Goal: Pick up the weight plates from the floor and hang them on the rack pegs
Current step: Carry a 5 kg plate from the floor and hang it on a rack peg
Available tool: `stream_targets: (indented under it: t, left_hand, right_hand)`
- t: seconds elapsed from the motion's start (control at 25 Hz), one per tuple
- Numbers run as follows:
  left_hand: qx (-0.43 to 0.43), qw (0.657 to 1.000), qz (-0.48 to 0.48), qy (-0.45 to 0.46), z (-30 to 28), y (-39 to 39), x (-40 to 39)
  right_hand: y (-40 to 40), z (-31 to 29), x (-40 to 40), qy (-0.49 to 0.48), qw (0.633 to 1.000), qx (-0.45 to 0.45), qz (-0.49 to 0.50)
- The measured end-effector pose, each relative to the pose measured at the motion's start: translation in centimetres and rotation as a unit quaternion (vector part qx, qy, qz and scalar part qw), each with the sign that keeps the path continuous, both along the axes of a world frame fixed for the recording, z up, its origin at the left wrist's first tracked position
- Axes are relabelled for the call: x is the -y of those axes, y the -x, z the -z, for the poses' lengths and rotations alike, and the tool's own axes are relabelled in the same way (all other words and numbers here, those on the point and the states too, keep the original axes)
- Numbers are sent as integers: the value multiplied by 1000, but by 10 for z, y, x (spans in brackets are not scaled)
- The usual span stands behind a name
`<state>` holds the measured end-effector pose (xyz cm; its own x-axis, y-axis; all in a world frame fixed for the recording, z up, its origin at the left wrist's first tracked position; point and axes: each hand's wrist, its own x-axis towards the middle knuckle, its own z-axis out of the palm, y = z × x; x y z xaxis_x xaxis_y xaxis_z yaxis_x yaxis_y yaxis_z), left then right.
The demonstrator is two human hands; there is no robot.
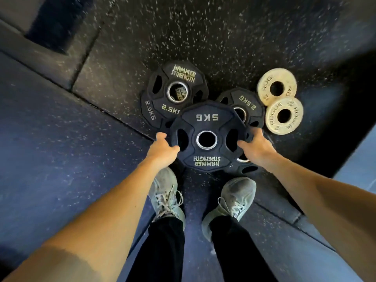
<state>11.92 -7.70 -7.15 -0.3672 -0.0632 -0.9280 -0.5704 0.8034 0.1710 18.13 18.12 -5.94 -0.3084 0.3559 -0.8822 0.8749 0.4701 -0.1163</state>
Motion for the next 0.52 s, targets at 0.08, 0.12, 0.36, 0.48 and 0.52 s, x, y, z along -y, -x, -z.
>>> stream_targets:
  t: [0.08, 0.12, 0.36, 0.48, 0.52]
  left_hand:
    - [-2, 1000, -12, -8, 33, 1, -5]
    - [-9, 1000, -26, -9, 47, 1, -8]
    - [-53, 995, -81, 15, 81, 5, -16]
    - [-39, 995, -85, 21, 65, -4, -13]
    - [-34, 995, -93, 23, 54, -8, -11]
  right_hand:
    - [0, 28, 6, -15, 1000, -21, -9]
    - [0, 39, 10, -35, 999, -30, -12]
    - [-11, 58, 20, -104, 988, -107, -46]
    - [-5, 48, 14, -59, 994, -83, -34]
    - [-5, 39, 14, -48, 995, -81, -33]
